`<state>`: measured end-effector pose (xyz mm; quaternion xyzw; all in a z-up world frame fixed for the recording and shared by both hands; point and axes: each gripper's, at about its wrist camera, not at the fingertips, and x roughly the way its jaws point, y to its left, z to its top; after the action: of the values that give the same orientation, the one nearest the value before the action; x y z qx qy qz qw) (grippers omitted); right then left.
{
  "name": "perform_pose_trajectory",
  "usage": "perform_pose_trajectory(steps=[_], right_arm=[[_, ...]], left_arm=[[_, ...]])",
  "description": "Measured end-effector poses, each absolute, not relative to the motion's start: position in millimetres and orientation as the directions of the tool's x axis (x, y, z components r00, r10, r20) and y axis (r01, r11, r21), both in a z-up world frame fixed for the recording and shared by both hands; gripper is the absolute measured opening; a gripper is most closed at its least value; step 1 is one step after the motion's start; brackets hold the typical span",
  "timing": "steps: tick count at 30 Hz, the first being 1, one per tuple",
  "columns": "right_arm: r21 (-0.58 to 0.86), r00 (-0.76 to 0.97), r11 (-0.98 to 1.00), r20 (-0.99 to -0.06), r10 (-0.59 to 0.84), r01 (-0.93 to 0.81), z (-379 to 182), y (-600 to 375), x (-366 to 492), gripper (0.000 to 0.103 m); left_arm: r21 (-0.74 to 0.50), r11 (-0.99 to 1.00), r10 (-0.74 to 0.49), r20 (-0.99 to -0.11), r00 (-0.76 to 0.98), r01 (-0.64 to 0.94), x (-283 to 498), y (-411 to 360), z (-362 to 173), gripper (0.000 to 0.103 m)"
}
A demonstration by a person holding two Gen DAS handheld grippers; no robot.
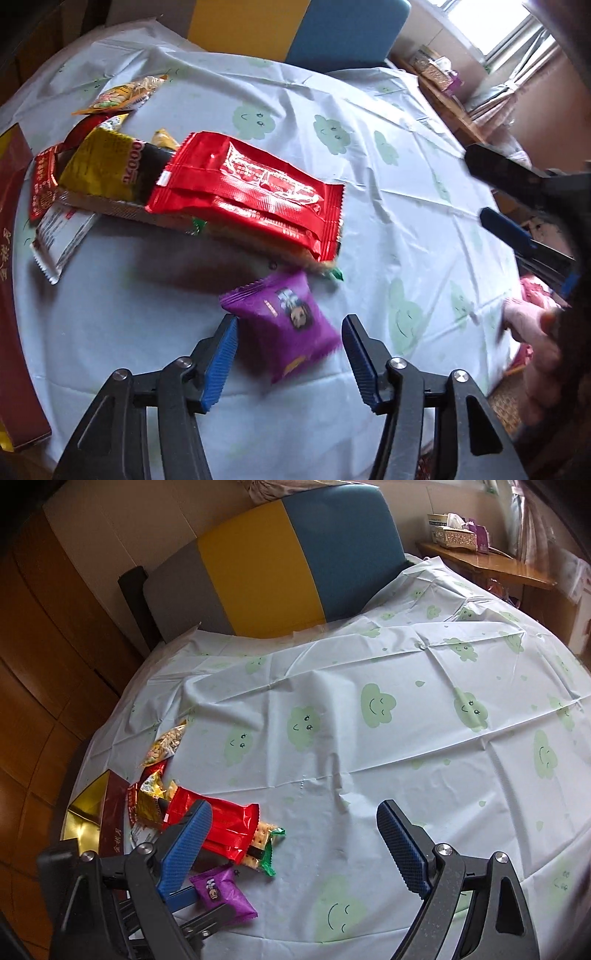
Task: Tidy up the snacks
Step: 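Grasp the purple square packet with the left gripper, then carry purple packet into tin with left gripper while right grasps red pack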
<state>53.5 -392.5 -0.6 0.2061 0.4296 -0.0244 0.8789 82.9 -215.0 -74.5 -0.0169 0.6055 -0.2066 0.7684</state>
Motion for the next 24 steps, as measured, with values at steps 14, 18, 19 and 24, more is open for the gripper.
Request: perform_pose_trajectory(steps=[14, 18, 19, 24], right_arm=[[0.309, 0.617, 0.927, -0.778, 0.117, 0.214, -2.8, -391.7, 55.7, 0.094], [0.243, 0.594, 0.956, -0.798, 0.101, 0.164, -6.9, -377.4, 58.5, 0.094], [0.229, 0.589, 0.962, -0.802, 0.101, 0.147, -8.1, -373.2, 59.1, 0.094], [0.175, 0.569, 0.984, -0.810, 0.141, 0.005, -12.3, -341.5, 59.1, 0.091]], left_arm=[[-0.017, 0.852, -0.226, -0.913, 0.339, 0.524, 52.3, -219.7, -76.4, 0.040], [0.027, 0.842, -0.214, -0.900, 0.380, 0.538, 38.7, -194.0, -74.4, 0.040], [0.035, 0.837, -0.215, -0.896, 0.388, 0.545, 37.0, -187.2, -76.0, 0.041], [0.021, 0.824, -0.267, -0.867, 0.420, 0.566, 25.4, -173.1, -82.2, 0.042]])
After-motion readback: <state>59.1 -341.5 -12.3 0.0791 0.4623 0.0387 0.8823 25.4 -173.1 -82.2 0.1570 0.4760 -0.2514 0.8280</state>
